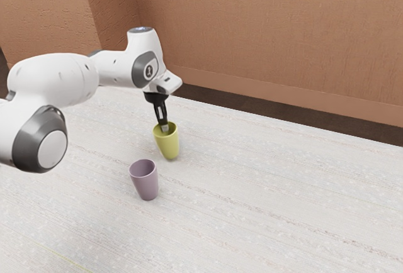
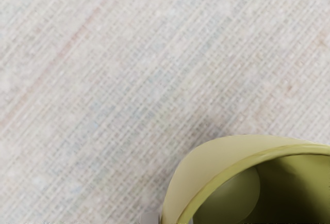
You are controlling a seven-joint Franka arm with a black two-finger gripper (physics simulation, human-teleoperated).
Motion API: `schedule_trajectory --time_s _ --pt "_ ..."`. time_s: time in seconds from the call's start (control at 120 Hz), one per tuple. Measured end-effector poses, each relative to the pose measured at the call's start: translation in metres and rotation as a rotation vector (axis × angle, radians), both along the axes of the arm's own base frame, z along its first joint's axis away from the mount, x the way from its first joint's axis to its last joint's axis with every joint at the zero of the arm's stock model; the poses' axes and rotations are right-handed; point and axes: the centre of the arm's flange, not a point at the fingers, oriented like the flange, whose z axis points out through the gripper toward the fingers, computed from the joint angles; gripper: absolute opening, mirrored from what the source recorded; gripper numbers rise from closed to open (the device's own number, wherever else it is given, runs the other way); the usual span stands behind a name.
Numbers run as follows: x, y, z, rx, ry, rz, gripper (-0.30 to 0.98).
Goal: Place the right cup onto the left cup
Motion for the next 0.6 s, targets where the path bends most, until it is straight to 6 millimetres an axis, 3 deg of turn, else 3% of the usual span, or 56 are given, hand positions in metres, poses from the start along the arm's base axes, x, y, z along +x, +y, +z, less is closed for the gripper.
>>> schedule_trajectory --time_s 0.275,0.475,0.6 --pt "-0.022 -0.012 0.073 0.039 -0.036 -0.026 -0.1" --pt "-0.048 -0.011 0.107 0.027 -0.018 -0.013 -0.1" --pt "-0.064 -0.011 0.117 0.014 0.011 -0.005 -0.1"
